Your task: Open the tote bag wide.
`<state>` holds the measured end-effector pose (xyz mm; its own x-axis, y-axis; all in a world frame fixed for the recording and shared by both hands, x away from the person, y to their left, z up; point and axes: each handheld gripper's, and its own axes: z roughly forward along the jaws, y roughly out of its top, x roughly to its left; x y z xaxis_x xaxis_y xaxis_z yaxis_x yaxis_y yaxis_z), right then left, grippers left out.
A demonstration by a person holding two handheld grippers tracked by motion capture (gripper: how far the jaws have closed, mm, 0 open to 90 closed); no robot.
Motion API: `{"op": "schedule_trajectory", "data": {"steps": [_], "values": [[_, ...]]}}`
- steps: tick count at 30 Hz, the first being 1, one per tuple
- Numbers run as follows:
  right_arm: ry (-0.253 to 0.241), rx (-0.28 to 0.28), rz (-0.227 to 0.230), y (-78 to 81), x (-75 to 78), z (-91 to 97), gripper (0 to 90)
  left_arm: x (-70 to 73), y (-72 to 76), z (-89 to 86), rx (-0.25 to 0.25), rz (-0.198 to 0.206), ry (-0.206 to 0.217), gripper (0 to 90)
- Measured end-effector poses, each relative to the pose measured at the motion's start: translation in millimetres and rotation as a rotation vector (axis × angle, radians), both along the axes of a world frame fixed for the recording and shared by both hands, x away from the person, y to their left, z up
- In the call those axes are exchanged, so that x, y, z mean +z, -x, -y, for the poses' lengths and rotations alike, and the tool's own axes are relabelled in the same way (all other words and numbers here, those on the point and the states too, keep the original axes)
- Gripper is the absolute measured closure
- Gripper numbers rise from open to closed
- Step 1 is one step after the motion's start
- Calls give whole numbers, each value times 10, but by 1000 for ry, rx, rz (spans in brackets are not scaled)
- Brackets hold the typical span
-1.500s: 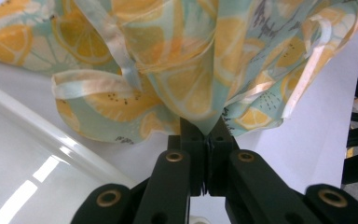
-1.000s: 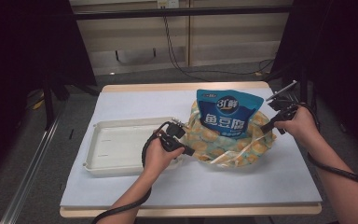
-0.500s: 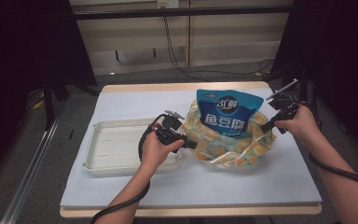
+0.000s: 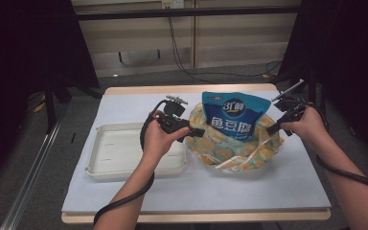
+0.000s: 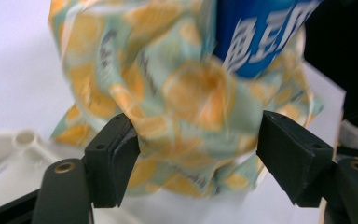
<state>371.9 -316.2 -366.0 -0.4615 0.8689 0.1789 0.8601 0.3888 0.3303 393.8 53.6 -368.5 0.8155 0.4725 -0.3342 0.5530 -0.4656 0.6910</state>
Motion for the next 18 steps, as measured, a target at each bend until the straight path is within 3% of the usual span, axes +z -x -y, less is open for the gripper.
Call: {"op": "schedule_trajectory", "data": {"steps": [3, 4, 5, 7, 9, 10, 14, 16, 18], "values": [[7, 5, -1, -2, 4, -16, 885, 38, -32, 69, 17, 13, 2, 252], [7, 7, 2, -4, 4, -18, 884, 43, -51, 84, 8, 19, -14, 256], [4, 12, 5, -7, 2, -18, 884, 37, -64, 98, 16, 15, 2, 253], [4, 13, 9, -10, 0, -17, 882, 13, -90, 115, 3, -9, 17, 332], [4, 21, 6, -12, -5, -19, 882, -13, -95, 135, 8, -6, 19, 311], [5, 17, 6, -12, -5, -20, 883, -23, -96, 144, -3, -3, 6, 380], [11, 16, -7, -16, -9, -18, 885, -95, -114, 150, -2, -25, 23, 577], [11, 18, -1, -18, -13, -8, 887, -128, -110, 139, -17, -42, -10, 679], [12, 18, -4, -18, -17, 4, 888, -172, -95, 138, -15, -52, -5, 737]]}}
